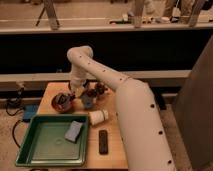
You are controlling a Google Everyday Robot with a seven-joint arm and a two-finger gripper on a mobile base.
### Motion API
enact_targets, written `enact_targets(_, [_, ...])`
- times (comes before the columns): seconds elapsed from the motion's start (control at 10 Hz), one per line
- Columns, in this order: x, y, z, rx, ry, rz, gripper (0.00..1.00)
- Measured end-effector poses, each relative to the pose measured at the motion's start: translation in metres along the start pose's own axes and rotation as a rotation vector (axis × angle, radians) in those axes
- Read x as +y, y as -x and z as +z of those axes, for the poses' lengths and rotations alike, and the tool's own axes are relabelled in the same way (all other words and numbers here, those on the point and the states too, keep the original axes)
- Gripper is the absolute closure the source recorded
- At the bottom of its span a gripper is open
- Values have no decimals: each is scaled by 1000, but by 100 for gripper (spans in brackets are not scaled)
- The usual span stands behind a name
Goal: Place brush in red bowl
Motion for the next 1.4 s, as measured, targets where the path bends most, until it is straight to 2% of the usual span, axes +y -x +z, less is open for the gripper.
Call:
enact_targets(0.5, [-5, -5, 7, 5, 16, 12, 40])
enact_targets(0.7, [-7, -4, 10, -9, 20, 8, 24])
enact_targets(0.8, [-9, -2, 11, -19, 23, 3, 20])
enact_targets(1.1, [-10, 2, 13, -47, 22, -2, 20])
enact_targets(1.2, [-11, 4, 13, -68, 12, -2, 20])
enact_targets(1.4, [-7, 1, 9, -95, -32, 1, 20])
